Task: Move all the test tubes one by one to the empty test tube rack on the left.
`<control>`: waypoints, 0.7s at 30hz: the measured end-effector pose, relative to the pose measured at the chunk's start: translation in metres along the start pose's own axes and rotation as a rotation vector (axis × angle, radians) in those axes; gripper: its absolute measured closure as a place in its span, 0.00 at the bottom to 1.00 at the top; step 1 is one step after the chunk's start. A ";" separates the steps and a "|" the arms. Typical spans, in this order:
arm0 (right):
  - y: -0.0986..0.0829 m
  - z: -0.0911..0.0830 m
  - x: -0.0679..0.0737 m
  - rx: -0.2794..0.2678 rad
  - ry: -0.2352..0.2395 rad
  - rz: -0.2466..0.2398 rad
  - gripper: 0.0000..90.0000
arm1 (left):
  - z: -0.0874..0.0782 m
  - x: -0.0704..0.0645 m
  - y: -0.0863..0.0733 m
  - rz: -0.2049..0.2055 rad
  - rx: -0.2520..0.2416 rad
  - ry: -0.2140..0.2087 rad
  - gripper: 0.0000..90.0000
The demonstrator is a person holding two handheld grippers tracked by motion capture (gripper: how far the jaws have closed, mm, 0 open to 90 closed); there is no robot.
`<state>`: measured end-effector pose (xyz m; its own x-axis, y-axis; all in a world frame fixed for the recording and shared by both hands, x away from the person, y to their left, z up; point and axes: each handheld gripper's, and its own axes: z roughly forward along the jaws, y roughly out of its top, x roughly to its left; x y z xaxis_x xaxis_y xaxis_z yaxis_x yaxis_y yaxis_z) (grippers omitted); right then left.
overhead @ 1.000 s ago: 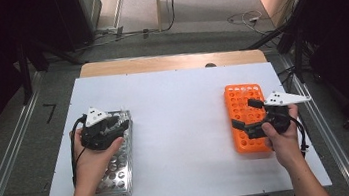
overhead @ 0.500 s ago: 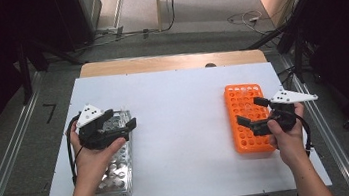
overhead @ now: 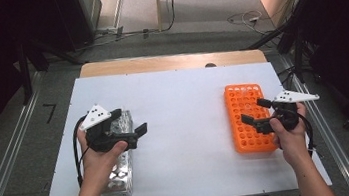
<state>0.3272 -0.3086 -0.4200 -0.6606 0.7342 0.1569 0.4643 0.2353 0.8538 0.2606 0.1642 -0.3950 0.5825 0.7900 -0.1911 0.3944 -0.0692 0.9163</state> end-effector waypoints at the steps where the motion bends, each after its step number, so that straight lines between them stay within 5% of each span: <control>1: -0.002 0.002 -0.002 0.006 -0.005 -0.001 0.05 | 0.001 -0.001 0.000 0.005 0.001 -0.003 0.00; 14: -0.017 0.024 -0.012 0.143 -0.062 0.019 0.38 | 0.005 -0.007 -0.001 0.015 0.016 -0.018 0.00; 21: -0.018 0.030 -0.011 0.175 -0.145 -0.006 0.58 | 0.007 -0.008 -0.002 0.014 0.021 -0.023 0.00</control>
<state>0.3432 -0.3020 -0.4522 -0.5777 0.8134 0.0679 0.5642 0.3379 0.7534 0.2606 0.1541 -0.3979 0.6042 0.7748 -0.1860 0.4005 -0.0935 0.9115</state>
